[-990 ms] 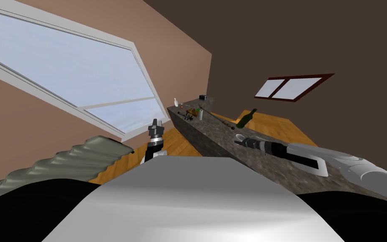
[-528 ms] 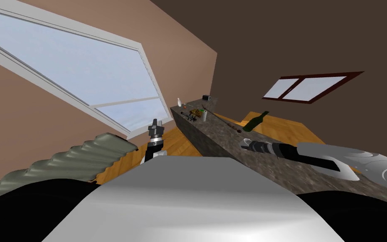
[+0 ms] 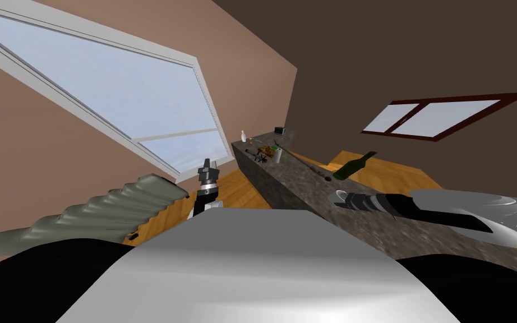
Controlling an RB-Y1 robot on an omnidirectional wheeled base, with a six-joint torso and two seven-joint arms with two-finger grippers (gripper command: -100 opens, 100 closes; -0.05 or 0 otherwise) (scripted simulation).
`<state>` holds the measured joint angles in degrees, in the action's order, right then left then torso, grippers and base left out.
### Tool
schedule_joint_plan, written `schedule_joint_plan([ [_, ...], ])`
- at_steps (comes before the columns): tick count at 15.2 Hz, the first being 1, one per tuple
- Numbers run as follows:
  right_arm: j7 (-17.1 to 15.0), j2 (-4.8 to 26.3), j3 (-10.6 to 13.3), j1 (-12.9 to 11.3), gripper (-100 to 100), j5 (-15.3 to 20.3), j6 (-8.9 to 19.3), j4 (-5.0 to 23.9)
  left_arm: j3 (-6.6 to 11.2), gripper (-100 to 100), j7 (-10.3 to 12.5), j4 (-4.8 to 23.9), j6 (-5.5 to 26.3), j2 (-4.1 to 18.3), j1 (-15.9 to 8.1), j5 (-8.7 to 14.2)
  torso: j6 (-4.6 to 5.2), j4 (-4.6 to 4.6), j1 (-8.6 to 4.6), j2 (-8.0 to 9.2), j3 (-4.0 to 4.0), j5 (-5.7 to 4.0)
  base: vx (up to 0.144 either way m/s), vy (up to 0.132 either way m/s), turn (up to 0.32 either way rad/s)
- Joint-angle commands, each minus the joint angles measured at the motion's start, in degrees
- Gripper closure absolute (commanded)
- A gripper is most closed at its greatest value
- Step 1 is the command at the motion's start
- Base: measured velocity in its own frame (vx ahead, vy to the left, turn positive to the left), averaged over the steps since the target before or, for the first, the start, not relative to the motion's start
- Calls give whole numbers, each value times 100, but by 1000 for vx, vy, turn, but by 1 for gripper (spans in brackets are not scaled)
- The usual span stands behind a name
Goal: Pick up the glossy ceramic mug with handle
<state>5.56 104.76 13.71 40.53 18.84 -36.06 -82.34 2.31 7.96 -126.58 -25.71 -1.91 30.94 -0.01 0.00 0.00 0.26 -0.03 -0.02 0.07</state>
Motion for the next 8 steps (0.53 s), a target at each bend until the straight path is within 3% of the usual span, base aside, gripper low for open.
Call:
schedule_joint_plan([
  [1, 32, 276, 139, 147, -100, 87, -34, 103, 0, 0, 0, 0, 0, 0, 0, 0, 0, 0, 0, 0, 0, 0, 32, 51, 113],
  [3, 32, 276, 139, 147, -100, 87, -34, 103, 0, 0, 0, 0, 0, 0, 0, 0, -1, -1, 5, -2, -1, 1, 25, 43, 71],
  [8, 70, 724, 413, 394, -100, 246, -145, 325, 0, 0, 0, 0, 0, 0, 0, 0, 0, 0, 6, -3, -2, 0, 31, 50, 88],
])
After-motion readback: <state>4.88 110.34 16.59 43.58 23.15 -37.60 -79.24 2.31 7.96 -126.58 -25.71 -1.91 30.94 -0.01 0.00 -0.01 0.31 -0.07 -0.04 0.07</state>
